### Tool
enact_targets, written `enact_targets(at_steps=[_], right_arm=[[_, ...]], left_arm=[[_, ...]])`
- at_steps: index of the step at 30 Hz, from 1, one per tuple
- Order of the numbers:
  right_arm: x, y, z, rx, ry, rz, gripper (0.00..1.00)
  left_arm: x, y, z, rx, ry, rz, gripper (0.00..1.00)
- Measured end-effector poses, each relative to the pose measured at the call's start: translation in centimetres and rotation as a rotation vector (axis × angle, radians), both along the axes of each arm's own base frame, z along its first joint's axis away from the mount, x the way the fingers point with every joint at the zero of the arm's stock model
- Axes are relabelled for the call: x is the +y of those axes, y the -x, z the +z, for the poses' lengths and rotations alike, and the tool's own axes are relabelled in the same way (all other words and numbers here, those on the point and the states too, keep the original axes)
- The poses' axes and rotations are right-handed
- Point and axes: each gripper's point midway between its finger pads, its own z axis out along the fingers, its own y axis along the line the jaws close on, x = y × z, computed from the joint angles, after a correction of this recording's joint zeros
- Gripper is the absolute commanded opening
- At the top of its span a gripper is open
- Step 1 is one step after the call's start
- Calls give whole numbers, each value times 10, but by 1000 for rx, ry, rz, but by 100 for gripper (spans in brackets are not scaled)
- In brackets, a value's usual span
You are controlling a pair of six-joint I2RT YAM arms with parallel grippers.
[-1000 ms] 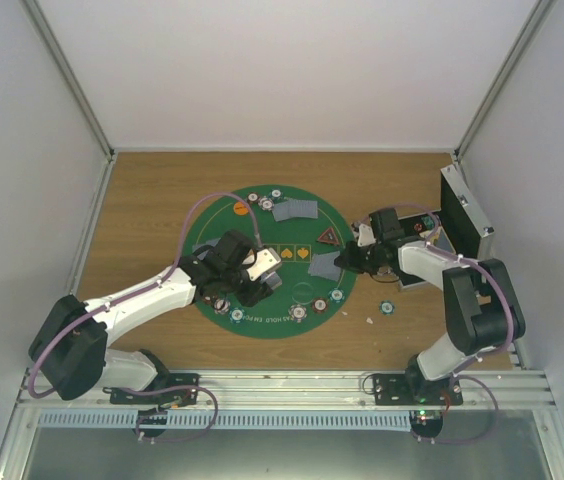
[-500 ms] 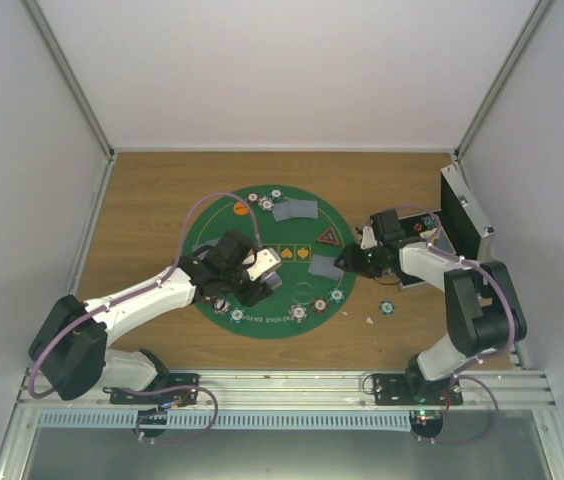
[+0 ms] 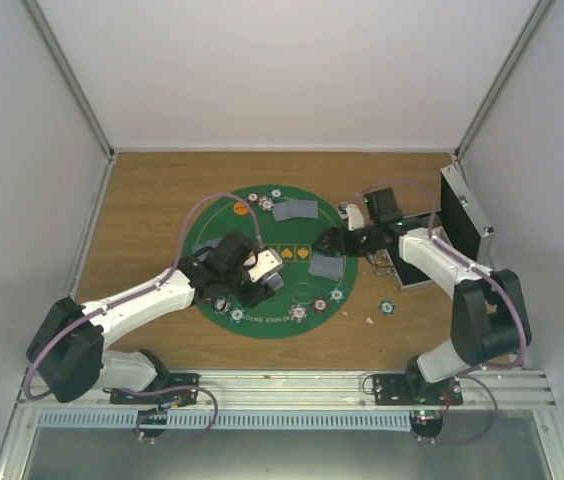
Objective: Distribute texas hold em gaming equipment
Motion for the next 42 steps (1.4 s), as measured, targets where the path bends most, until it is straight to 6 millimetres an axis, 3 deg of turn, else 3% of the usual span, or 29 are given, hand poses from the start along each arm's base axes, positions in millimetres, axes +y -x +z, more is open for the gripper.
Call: enact_targets(at_steps=[7, 12, 25, 31, 38, 42], right_arm=[[86, 45, 8, 51, -107, 333, 87], [112, 68, -3, 111, -130, 432, 87], [132, 66, -16, 131, -109, 497, 84], [126, 64, -26, 121, -38, 490, 80], [118, 56, -23, 108, -29, 464, 75], [114, 54, -20, 101, -31, 455, 64]], left_arm=[[-2, 2, 0, -1, 1, -8, 55], [-2, 2, 1, -6, 4, -9, 55], [-2, 2, 2, -9, 6, -9, 55], [-2, 2, 2, -9, 4, -7, 55], [-2, 3, 1, -9, 2, -9, 55], [-2, 2, 1, -12, -1, -6, 55]])
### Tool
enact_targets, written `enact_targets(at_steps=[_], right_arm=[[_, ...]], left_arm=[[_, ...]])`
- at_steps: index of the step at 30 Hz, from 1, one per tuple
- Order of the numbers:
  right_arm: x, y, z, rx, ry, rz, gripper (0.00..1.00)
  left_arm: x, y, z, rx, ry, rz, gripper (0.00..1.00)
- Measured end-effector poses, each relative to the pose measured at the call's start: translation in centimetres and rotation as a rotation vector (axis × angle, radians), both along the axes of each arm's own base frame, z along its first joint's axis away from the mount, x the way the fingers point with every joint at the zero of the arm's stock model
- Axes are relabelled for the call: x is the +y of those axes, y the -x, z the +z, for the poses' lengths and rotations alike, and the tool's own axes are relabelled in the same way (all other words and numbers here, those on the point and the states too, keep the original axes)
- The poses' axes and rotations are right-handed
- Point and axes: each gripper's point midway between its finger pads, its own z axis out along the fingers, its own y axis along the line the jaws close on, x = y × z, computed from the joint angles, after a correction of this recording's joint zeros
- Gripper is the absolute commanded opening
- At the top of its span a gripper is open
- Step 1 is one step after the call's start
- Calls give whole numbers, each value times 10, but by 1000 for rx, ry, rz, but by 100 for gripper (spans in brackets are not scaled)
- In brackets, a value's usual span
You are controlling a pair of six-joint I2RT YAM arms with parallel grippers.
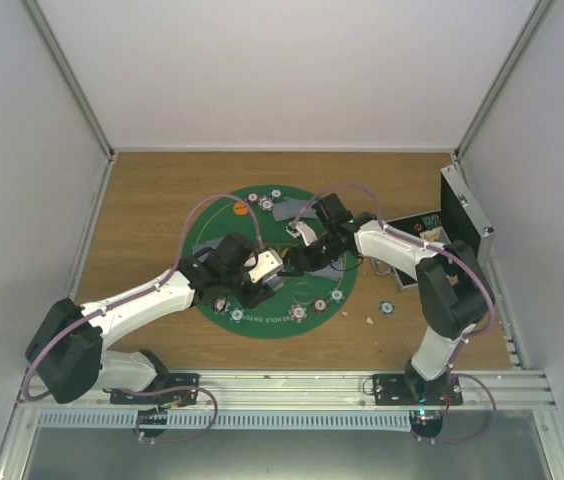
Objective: Distribute texas hold em gaming equipment
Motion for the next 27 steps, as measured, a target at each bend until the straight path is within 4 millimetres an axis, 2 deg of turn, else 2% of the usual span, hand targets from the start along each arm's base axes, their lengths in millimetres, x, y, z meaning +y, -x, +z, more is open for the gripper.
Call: enact_targets(at_steps=[3, 8, 11, 20, 23, 27], right_arm=[[0, 2, 2, -1, -8, 7, 51], [4, 7, 10, 7, -55, 28, 16], [7, 9, 17, 6, -91, 48, 2], [1, 12, 34, -15, -134, 41, 1], [-13, -1, 34, -48, -99, -13, 1], [-42, -34, 27, -150, 53, -132, 1]], left_arm=[[0, 0, 0, 1, -1, 0, 55], [0, 1, -1, 3, -3, -1, 55], [1, 1, -1, 1, -4, 1, 55], [0, -1, -1, -4, 3, 11, 55], [3, -2, -4, -7, -4, 26, 55], [13, -3, -12, 5, -24, 54, 55]])
